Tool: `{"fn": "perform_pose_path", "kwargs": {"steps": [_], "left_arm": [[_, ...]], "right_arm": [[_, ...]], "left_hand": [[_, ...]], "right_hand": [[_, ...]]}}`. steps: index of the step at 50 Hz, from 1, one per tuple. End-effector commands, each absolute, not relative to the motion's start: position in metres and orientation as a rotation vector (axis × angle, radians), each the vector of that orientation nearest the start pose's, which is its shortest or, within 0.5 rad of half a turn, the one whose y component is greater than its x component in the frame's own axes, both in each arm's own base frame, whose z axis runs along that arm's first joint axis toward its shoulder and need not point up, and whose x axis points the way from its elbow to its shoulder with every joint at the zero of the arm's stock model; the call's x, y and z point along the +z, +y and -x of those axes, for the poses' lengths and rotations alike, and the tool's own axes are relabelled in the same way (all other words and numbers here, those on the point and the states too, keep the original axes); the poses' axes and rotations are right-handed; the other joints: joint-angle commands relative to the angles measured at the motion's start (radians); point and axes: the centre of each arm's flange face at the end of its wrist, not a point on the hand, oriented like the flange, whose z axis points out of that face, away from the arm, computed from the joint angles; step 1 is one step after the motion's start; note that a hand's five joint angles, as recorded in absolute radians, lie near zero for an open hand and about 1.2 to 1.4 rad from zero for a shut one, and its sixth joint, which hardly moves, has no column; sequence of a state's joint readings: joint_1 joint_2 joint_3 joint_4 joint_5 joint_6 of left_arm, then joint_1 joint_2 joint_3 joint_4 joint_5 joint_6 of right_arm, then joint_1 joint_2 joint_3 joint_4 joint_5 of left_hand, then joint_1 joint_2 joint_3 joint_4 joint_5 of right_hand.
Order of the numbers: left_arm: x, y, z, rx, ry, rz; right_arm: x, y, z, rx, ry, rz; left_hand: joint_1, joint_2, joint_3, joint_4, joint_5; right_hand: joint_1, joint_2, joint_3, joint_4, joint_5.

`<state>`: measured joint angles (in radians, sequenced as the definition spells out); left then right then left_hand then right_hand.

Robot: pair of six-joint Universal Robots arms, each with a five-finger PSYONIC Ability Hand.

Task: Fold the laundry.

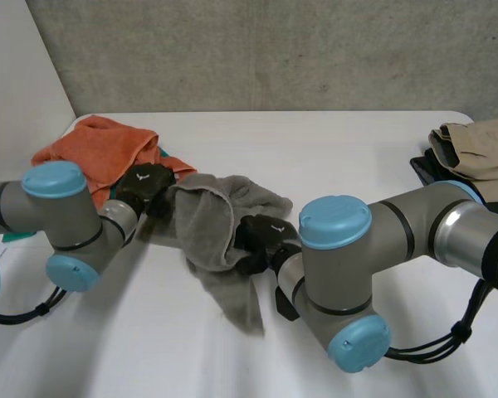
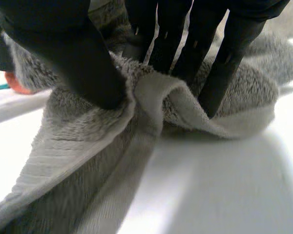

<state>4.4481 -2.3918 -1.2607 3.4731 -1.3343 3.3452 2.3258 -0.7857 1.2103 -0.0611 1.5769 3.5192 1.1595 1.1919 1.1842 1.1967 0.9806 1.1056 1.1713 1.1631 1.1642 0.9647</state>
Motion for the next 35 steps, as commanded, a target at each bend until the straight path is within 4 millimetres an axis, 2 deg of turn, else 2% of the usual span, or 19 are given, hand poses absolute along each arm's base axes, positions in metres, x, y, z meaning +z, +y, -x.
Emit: {"fn": "perform_pose_path", "kwargs": {"steps": [1,2,3,4,5,8,9,11,13,16,21,25,28,29,30,31,32,34,35], "left_arm": [[0.181,-0.361,0.258,-2.274,2.309,-0.817],[0.192,-0.358,0.256,-2.3,2.286,-0.808],[0.215,-0.351,0.254,-2.359,2.228,-0.797],[0.226,-0.348,0.252,-2.385,2.199,-0.791],[0.236,-0.344,0.251,-2.41,2.17,-0.785],[0.275,-0.327,0.245,-2.509,2.053,-0.771],[0.285,-0.323,0.244,-2.532,2.022,-0.768],[0.31,-0.309,0.24,-2.597,1.932,-0.761],[0.322,-0.302,0.238,-2.625,1.892,-0.757],[0.336,-0.288,0.236,-2.651,1.854,-0.762],[0.335,-0.275,0.234,-2.591,1.941,-0.8],[0.318,-0.273,0.237,-2.496,2.068,-0.846],[0.293,-0.283,0.239,-2.408,2.169,-0.864],[0.278,-0.291,0.243,-2.361,2.21,-0.883],[0.272,-0.294,0.244,-2.342,2.22,-0.892],[0.265,-0.298,0.245,-2.318,2.228,-0.906],[0.254,-0.308,0.249,-2.287,2.213,-0.948],[0.247,-0.323,0.254,-2.281,2.153,-0.98],[0.246,-0.331,0.256,-2.29,2.11,-0.991]], "right_arm": [[0.167,-0.232,-0.374,-1.446,2.091,0.329],[0.177,-0.234,-0.371,-1.475,2.077,0.328],[0.187,-0.238,-0.366,-1.509,2.062,0.327],[0.197,-0.244,-0.359,-1.549,2.053,0.327],[0.219,-0.259,-0.34,-1.654,2.043,0.33],[0.248,-0.282,-0.305,-1.833,2.045,0.364],[0.265,-0.293,-0.286,-1.947,2.038,0.429],[0.283,-0.297,-0.272,-2.045,2.018,0.528],[0.299,-0.295,-0.262,-2.149,1.993,0.706],[0.313,-0.282,-0.257,-2.225,1.986,0.925],[0.318,-0.267,-0.251,-2.209,2.019,1.063],[0.317,-0.261,-0.253,-2.184,2.028,1.095],[0.311,-0.261,-0.254,-2.154,2.047,1.111],[0.3,-0.268,-0.254,-2.125,2.091,1.138],[0.297,-0.271,-0.255,-2.12,2.098,1.146],[0.278,-0.282,-0.257,-2.077,2.143,1.196],[0.269,-0.288,-0.258,-2.06,2.162,1.227],[0.256,-0.307,-0.263,-2.072,2.177,1.304],[0.255,-0.315,-0.265,-2.101,2.169,1.318]], "left_hand": [[0.237,0.204,0.212,0.2,0.241],[0.237,0.204,0.212,0.2,0.241],[0.237,0.204,0.212,0.2,0.241],[0.237,0.204,0.212,0.2,0.241],[0.237,0.204,0.212,0.2,0.241],[0.237,0.204,0.212,0.2,0.241],[0.237,0.204,0.212,0.2,0.241],[0.237,0.204,0.212,0.2,0.241],[0.237,0.204,0.212,0.2,0.241],[0.237,0.204,0.212,0.2,0.241],[0.237,0.204,0.212,0.2,0.241],[0.237,0.204,0.212,0.2,0.241],[0.237,0.204,0.212,0.2,0.241],[0.237,0.204,0.212,0.2,0.241],[0.237,0.204,0.212,0.2,0.241],[0.237,0.204,0.212,0.2,0.241],[0.237,0.204,0.212,0.2,0.241],[0.237,0.204,0.212,0.2,0.241],[0.237,0.204,0.212,0.2,0.241]], "right_hand": [[0.291,0.225,0.233,0.232,0.257],[0.291,0.225,0.233,0.232,0.257],[0.291,0.225,0.233,0.232,0.257],[0.291,0.225,0.233,0.232,0.257],[0.291,0.225,0.233,0.232,0.257],[0.291,0.225,0.233,0.232,0.257],[0.291,0.225,0.233,0.232,0.257],[0.291,0.225,0.233,0.232,0.257],[0.291,0.225,0.233,0.232,0.257],[0.291,0.225,0.233,0.232,0.257],[0.291,0.225,0.233,0.232,0.257],[0.291,0.225,0.233,0.232,0.257],[0.291,0.225,0.233,0.232,0.257],[0.291,0.225,0.233,0.232,0.257],[0.291,0.225,0.233,0.232,0.257],[0.291,0.225,0.233,0.232,0.257],[0.291,0.225,0.233,0.232,0.257],[0.291,0.225,0.233,0.232,0.257],[0.291,0.225,0.233,0.232,0.257]]}}
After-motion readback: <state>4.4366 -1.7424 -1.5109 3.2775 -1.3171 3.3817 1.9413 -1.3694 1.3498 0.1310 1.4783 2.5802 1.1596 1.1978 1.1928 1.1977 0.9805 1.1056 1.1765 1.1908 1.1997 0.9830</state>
